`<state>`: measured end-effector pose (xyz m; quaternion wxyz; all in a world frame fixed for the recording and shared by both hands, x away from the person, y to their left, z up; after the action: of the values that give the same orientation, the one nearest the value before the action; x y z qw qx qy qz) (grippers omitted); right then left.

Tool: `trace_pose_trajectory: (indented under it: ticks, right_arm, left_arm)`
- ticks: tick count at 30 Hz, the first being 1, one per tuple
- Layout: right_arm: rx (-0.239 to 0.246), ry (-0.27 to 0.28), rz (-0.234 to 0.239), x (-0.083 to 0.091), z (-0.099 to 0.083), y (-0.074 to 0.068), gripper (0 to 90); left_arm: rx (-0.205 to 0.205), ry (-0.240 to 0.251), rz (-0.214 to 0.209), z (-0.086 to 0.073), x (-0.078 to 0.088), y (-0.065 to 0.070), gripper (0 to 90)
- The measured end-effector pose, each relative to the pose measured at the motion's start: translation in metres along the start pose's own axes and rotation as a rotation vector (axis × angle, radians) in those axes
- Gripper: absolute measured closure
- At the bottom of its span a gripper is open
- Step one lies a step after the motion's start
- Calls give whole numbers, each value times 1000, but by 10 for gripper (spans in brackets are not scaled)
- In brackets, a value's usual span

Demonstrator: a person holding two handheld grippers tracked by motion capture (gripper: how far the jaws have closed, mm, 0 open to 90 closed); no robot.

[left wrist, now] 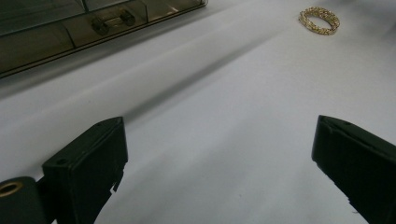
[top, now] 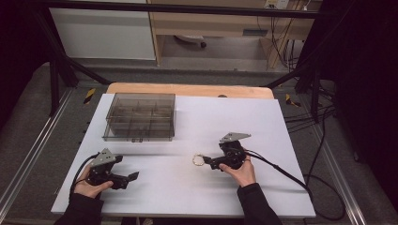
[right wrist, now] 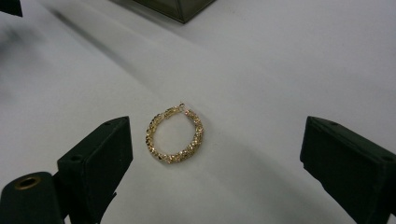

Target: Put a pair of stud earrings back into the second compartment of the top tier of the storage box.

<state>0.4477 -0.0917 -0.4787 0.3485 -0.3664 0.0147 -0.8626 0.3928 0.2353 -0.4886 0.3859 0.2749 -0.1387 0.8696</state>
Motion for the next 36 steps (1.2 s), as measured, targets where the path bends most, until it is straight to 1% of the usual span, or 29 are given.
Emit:
trace_pose_trajectory:
  ticks: [3,4,5,6,7,8,9,10,11,12,14,16,18,19,20,22,23,24,25,28,31,36]
  right_arm:
    - [12,-13,-7,-5,2,-3,139]
    - [17,-15,-1,-7,4,-5,178]
    - [17,-15,-1,-7,4,-5,178]
    - [17,-29,-6,-11,4,-7,212]
    - [17,-29,-6,-11,4,-7,212]
    - [28,-40,-10,-14,4,-8,246]
    - [28,-40,-10,-14,4,-8,246]
    - [40,-53,-7,-17,4,-10,295]
    - [40,-53,-7,-17,4,-10,295]
    - [37,-58,-12,-20,4,-10,348]
    - [39,-58,-16,-20,4,-10,363]
    - [41,-69,-29,-22,3,-9,421]
    - [35,-78,-34,-24,2,-10,489]
    - [35,-78,-34,-24,2,-10,489]
    - [23,-89,-31,-26,1,-10,535]
    - [13,-96,-32,-27,0,-10,575]
    - [13,-96,-32,-27,0,-10,575]
    - [10,-106,-38,-28,-1,-10,612]
    - [10,-106,-38,-28,-1,-10,612]
    - [6,-118,-38,-29,-3,-9,653]
    - [-13,-132,-40,-29,-5,-10,702]
    - [-35,-130,-42,-30,-5,-10,766]
  left_arm:
    - [0,0,-1,0,0,0,33]
    - [0,-1,-1,0,0,0,33]
    - [-1,-1,-2,0,0,0,33]
    - [0,-1,-2,0,0,0,33]
    - [0,0,-2,0,0,0,33]
    - [0,0,-2,0,0,0,33]
    - [0,0,-2,0,0,0,33]
    - [-1,-1,-3,0,-1,0,33]
    - [-1,-2,-3,0,-1,0,33]
    - [0,-1,-3,0,-1,0,33]
    - [0,-1,-3,0,-1,0,33]
    - [-1,-2,-4,-1,-1,0,33]
    - [-1,-3,-4,-1,-1,1,33]
    - [-1,-3,-4,-1,-1,1,33]
    - [0,-2,-4,-1,-1,1,33]
    - [0,-2,-4,0,-1,0,33]
    - [2,0,-3,0,-1,0,33]
    - [3,1,-4,0,-1,0,33]
    - [3,1,-4,0,-1,0,33]
    - [2,-1,-5,0,-1,1,33]
    - [1,-2,-5,-1,-1,1,33]
    - [1,-2,-4,0,-1,1,33]
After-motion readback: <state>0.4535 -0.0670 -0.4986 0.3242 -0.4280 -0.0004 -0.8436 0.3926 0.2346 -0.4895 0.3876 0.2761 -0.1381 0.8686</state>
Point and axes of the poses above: each handheld gripper's, and its own axes: x roughly backward along the jaws, z roughly out of its top, y roughly to its right, the point moved 8 cm from there along -x, roughly forward along the jaws, and after that the axes turned 9 degrees about -x, right-handed, at the moved point
